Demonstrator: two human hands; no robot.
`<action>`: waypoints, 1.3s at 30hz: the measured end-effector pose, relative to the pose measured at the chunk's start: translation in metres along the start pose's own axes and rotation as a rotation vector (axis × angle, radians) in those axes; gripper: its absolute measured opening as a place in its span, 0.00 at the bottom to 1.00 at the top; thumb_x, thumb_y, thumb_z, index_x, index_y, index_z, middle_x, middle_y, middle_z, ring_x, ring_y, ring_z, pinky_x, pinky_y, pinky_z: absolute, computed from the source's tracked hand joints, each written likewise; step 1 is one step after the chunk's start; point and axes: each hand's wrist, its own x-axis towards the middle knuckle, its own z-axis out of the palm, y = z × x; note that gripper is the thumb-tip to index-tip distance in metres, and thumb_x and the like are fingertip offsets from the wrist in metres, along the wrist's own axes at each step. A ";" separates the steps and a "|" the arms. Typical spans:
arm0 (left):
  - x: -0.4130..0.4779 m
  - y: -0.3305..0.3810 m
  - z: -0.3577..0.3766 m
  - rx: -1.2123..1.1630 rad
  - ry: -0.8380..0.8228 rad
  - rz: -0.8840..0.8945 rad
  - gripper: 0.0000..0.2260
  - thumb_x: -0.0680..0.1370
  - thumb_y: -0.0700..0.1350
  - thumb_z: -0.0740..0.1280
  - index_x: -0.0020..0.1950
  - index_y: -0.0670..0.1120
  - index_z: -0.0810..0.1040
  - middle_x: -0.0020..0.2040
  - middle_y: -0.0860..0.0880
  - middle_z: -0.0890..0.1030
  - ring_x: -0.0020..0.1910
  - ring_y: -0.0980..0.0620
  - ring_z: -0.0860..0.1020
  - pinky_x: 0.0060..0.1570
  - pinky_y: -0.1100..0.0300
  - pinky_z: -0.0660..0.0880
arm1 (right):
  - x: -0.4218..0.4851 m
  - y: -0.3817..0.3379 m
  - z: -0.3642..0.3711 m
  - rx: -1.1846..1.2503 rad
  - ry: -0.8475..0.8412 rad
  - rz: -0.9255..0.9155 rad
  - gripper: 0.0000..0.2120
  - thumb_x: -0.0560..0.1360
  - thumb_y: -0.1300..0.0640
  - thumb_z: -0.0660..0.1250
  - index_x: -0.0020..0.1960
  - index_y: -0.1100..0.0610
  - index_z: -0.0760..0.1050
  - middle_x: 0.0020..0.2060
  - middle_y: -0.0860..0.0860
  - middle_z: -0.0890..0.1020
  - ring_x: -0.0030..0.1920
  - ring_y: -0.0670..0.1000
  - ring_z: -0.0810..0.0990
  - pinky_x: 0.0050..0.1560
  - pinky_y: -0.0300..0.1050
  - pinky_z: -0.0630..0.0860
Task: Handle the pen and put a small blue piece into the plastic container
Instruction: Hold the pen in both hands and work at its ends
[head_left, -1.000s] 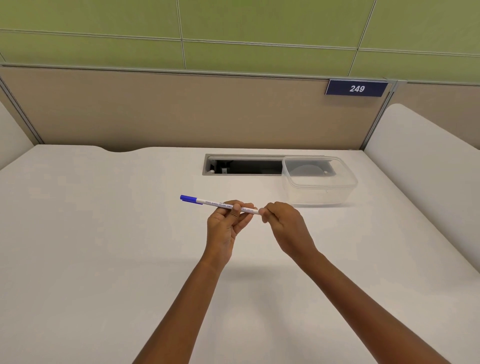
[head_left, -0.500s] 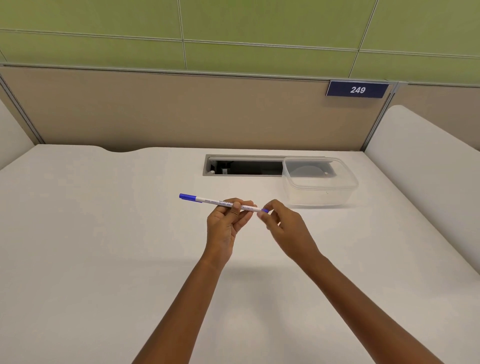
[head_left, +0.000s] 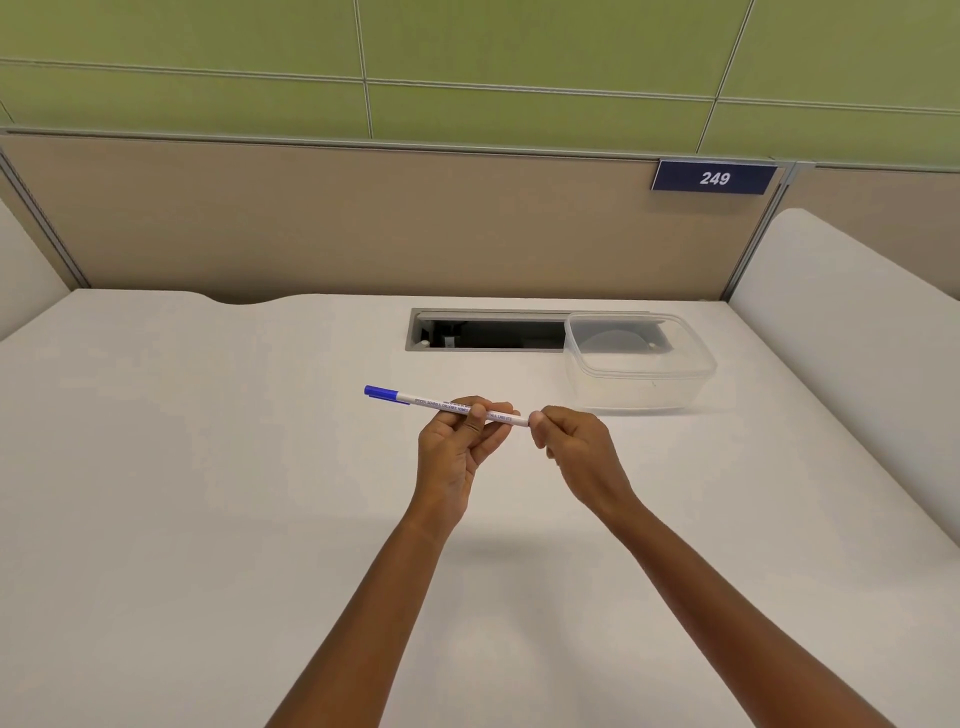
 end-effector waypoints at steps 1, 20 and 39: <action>0.000 0.000 0.001 -0.001 -0.005 0.001 0.07 0.77 0.36 0.59 0.43 0.41 0.76 0.36 0.47 0.86 0.40 0.49 0.84 0.38 0.64 0.80 | 0.001 -0.001 0.000 0.107 -0.021 0.071 0.20 0.78 0.59 0.57 0.27 0.56 0.65 0.24 0.52 0.67 0.27 0.49 0.64 0.32 0.41 0.62; -0.002 0.000 -0.002 -0.004 0.037 -0.006 0.08 0.77 0.36 0.59 0.43 0.41 0.76 0.36 0.48 0.86 0.39 0.50 0.84 0.38 0.64 0.81 | -0.005 0.004 -0.002 -0.523 0.056 -0.373 0.04 0.73 0.62 0.65 0.45 0.63 0.76 0.38 0.60 0.79 0.39 0.56 0.74 0.37 0.42 0.67; 0.000 0.001 -0.001 -0.026 0.031 -0.006 0.08 0.78 0.36 0.58 0.43 0.41 0.76 0.36 0.48 0.86 0.40 0.50 0.84 0.38 0.64 0.81 | 0.000 -0.003 -0.001 -0.083 -0.013 0.010 0.14 0.78 0.53 0.57 0.40 0.57 0.76 0.29 0.47 0.75 0.32 0.45 0.73 0.32 0.27 0.68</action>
